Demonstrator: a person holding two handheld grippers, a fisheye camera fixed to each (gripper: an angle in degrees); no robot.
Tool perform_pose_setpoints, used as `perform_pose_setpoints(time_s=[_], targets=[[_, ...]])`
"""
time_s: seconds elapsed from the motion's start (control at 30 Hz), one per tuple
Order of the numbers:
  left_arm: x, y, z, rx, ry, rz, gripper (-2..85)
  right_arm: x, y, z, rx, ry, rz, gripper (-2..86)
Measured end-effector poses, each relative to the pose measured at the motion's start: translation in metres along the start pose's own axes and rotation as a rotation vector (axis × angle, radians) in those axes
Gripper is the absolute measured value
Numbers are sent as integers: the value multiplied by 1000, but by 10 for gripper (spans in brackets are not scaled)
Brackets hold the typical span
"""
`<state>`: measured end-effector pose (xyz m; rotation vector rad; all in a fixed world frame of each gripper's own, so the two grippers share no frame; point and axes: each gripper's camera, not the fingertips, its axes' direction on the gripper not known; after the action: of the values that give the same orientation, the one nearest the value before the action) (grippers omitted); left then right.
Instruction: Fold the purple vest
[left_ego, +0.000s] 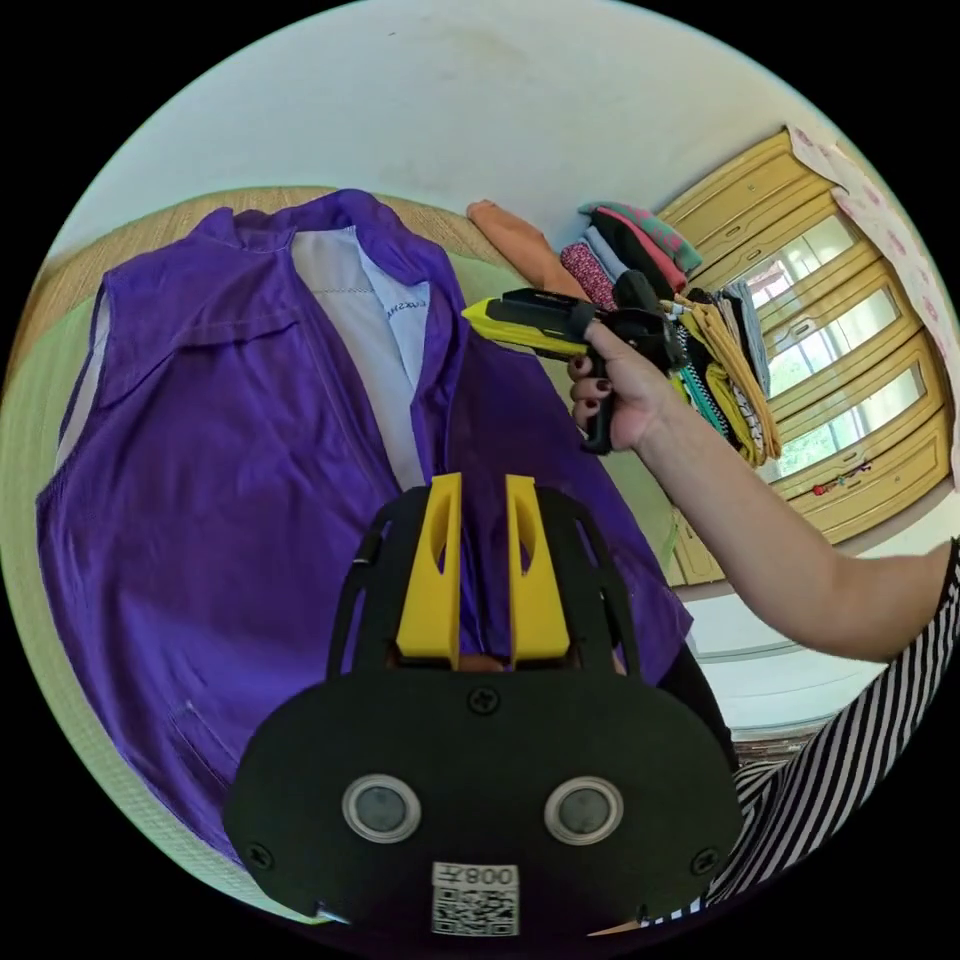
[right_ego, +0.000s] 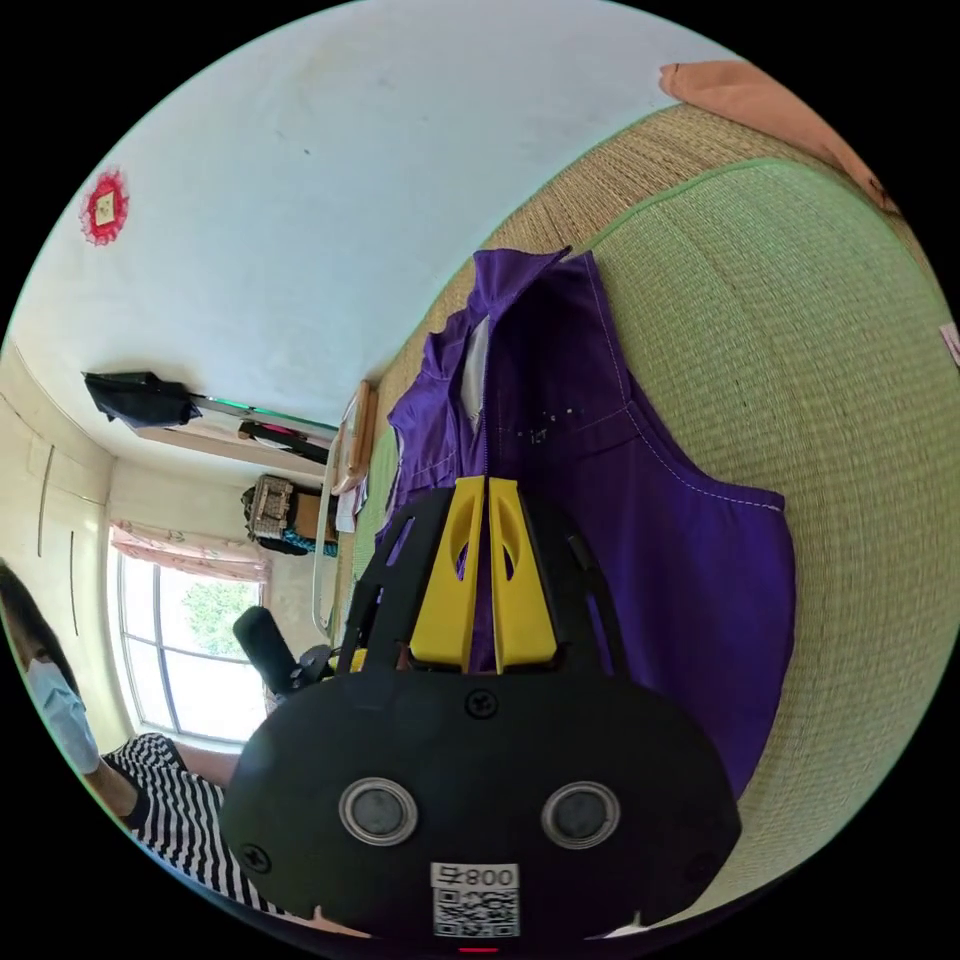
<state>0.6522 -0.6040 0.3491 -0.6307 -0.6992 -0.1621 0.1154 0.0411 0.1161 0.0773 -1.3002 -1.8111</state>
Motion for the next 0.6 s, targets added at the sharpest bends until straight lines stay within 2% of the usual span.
perform_pose_setpoints(time_s=[0.07,0.13,0.3,0.6], targets=[[-6,-17,13,-40,-26,16,69,-13,-5,-7,31,-21,-19,3],[-16,-31,27,-91,25,26,58,-24,-9,-10,56,-38,-36,3],[-49,-40,26,-53,175,-70,42,-66,-24,3,63,-24,-122,4],[-125,-6,20,-10,343,-305,52,-116,-72,102,-99,145,-181,4]])
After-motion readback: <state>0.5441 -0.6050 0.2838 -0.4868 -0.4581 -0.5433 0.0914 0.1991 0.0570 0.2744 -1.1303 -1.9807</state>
